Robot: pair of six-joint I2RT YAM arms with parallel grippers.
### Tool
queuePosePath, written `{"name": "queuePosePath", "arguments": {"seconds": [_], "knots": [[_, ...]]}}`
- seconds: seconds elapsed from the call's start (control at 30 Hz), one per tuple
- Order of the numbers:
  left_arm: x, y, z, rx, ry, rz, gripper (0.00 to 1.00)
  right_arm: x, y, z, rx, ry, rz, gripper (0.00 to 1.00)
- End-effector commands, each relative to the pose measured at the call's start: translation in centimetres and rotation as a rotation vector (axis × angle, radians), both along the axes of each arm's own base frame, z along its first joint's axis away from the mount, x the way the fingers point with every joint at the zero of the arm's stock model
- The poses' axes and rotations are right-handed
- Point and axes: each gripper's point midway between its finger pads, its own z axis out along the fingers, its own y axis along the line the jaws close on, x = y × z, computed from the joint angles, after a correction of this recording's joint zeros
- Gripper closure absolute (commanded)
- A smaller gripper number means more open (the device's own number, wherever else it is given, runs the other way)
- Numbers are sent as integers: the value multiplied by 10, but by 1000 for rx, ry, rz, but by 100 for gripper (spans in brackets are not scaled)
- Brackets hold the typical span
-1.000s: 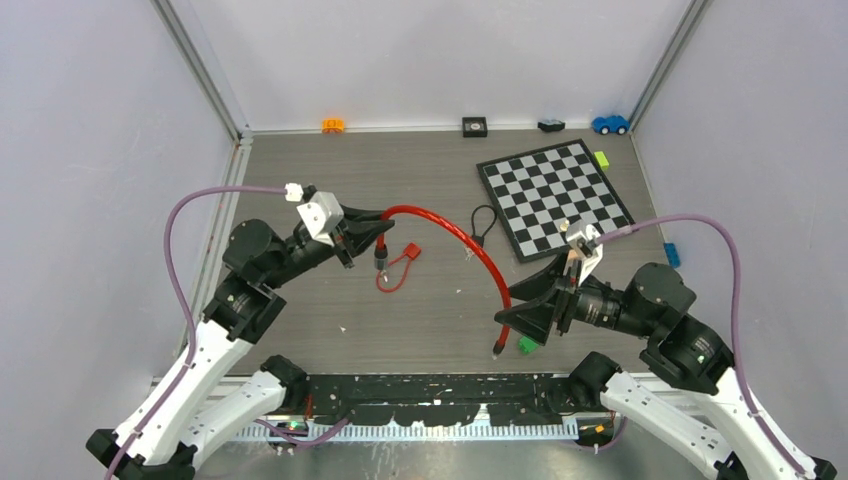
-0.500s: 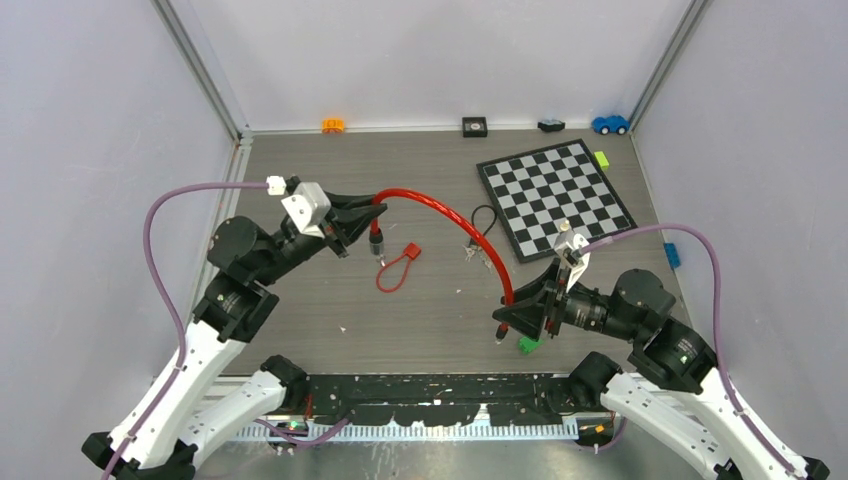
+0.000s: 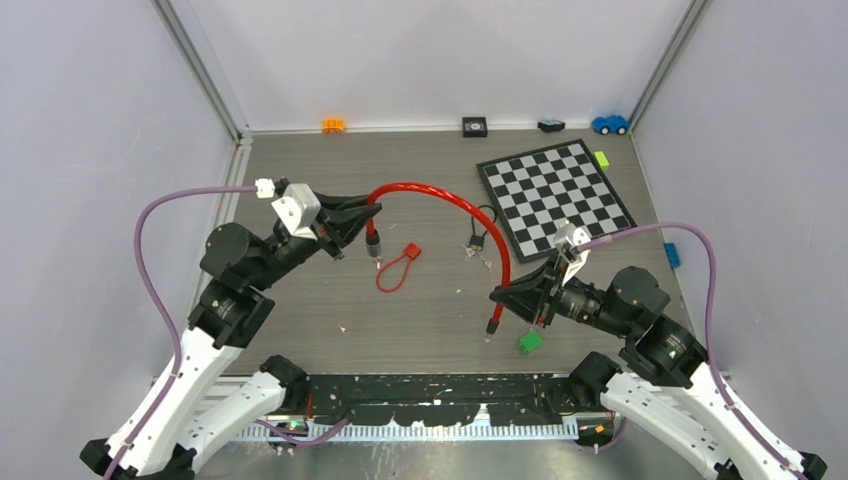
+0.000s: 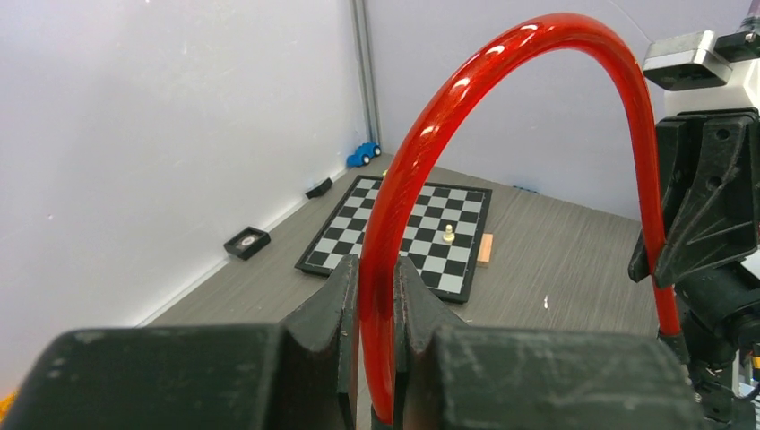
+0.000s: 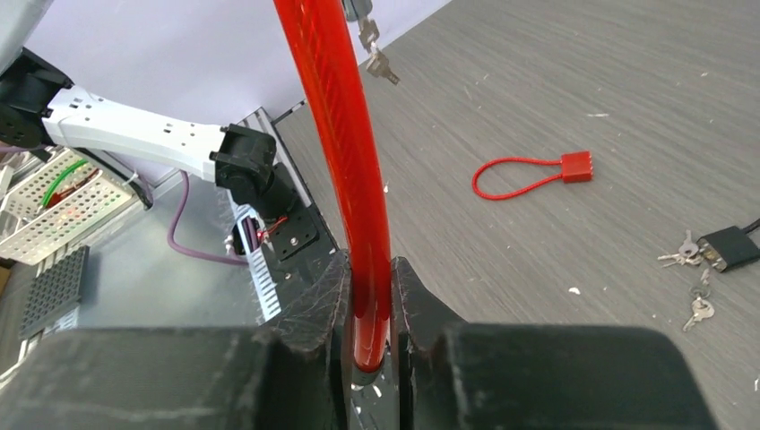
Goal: Lock with the key
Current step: Pick up the lock from the center of the board.
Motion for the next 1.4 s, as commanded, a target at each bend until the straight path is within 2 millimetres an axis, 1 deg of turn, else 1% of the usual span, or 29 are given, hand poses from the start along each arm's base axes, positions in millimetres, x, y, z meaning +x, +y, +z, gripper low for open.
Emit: {"name": "queuePosePath", "arguments": {"seconds": [0.0, 0.17, 0.33, 0.37, 0.47, 0.5, 0.57, 0.67, 0.73, 0.83, 0.9, 1.03, 1.13, 1.27, 1.37], "knots": [[-9, 6, 17, -90, -36, -4, 100, 8, -7, 43, 76, -173, -52, 93], [-15, 3, -5, -86, -13, -35, 99, 9, -26, 93, 179, -346, -143, 98], [-24, -3, -31, -88, 32, -96, 92, 12, -38, 139, 193, -459, -198, 99], [-25, -5, -36, -89, 48, -110, 88, 12, -39, 151, 201, -480, -201, 99], [-28, -12, -47, -87, 78, -158, 61, 10, -40, 177, 243, -514, -207, 99], [-28, -13, -49, -89, 85, -165, 51, 8, -41, 185, 259, -521, -204, 99], [-27, -14, -50, -100, 87, -164, 32, 6, -40, 195, 276, -523, -193, 99], [-23, -13, -49, -110, 86, -147, 19, 4, -37, 199, 280, -524, -175, 99], [-19, -12, -48, -103, 71, -127, 15, 5, -37, 197, 277, -519, -178, 99], [-13, -13, -51, -80, 50, -112, 14, 7, -37, 193, 268, -499, -184, 99], [-9, -18, -55, -72, 53, -125, 14, 7, -38, 192, 269, -488, -188, 99], [0, -28, -67, -69, 74, -148, 7, 6, -40, 192, 273, -488, -191, 99], [16, -25, -78, -68, 76, -78, 6, 5, -39, 193, 278, -480, -187, 99], [38, -21, -97, -37, 84, 21, 6, 2, -36, 193, 289, -468, -164, 99], [47, -21, -100, -52, 86, 52, 7, 0, -35, 193, 293, -465, -150, 99]]}}
